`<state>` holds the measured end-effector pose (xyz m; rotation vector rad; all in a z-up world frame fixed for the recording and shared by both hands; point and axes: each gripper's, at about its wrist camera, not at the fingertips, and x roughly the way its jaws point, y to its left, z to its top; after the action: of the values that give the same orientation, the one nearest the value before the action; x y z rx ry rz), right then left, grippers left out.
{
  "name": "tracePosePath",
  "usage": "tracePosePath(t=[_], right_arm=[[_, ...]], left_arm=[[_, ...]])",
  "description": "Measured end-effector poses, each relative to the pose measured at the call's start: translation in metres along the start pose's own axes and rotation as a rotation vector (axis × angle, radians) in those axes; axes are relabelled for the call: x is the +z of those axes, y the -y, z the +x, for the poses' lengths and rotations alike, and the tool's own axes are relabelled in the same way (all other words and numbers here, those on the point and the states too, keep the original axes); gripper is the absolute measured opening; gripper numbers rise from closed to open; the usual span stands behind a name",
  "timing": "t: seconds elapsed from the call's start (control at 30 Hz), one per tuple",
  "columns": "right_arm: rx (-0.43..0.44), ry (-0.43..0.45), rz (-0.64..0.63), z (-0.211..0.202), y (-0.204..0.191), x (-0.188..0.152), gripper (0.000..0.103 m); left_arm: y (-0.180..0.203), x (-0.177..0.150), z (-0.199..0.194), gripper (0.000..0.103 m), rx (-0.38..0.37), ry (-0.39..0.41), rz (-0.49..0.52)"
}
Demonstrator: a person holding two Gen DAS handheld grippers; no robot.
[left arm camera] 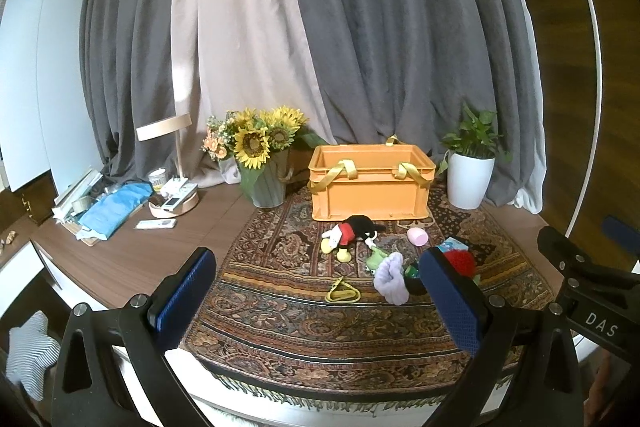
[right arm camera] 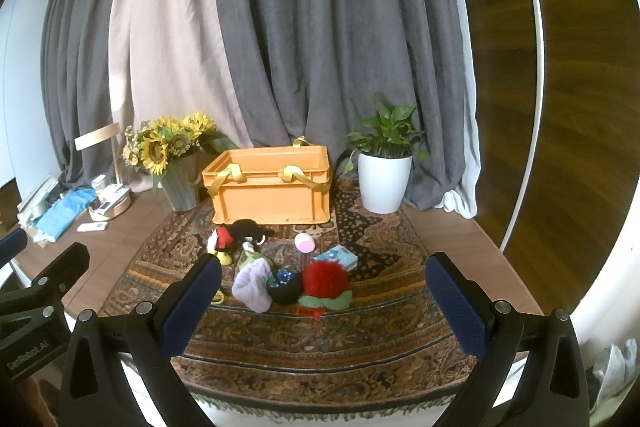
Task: Organize soft objects
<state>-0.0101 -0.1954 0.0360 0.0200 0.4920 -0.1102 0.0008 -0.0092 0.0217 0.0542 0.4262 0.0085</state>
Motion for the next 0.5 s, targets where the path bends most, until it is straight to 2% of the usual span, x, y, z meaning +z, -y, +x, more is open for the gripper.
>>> tracePosePath(t=[0.5], right_arm=[[-0.002,-0.008,0.002,0.0028,0.0002,-0.0060,0.102]], left_arm=[[0.0053,-0.0102,0.0048,0.103,-0.003,-0.010,0.002]])
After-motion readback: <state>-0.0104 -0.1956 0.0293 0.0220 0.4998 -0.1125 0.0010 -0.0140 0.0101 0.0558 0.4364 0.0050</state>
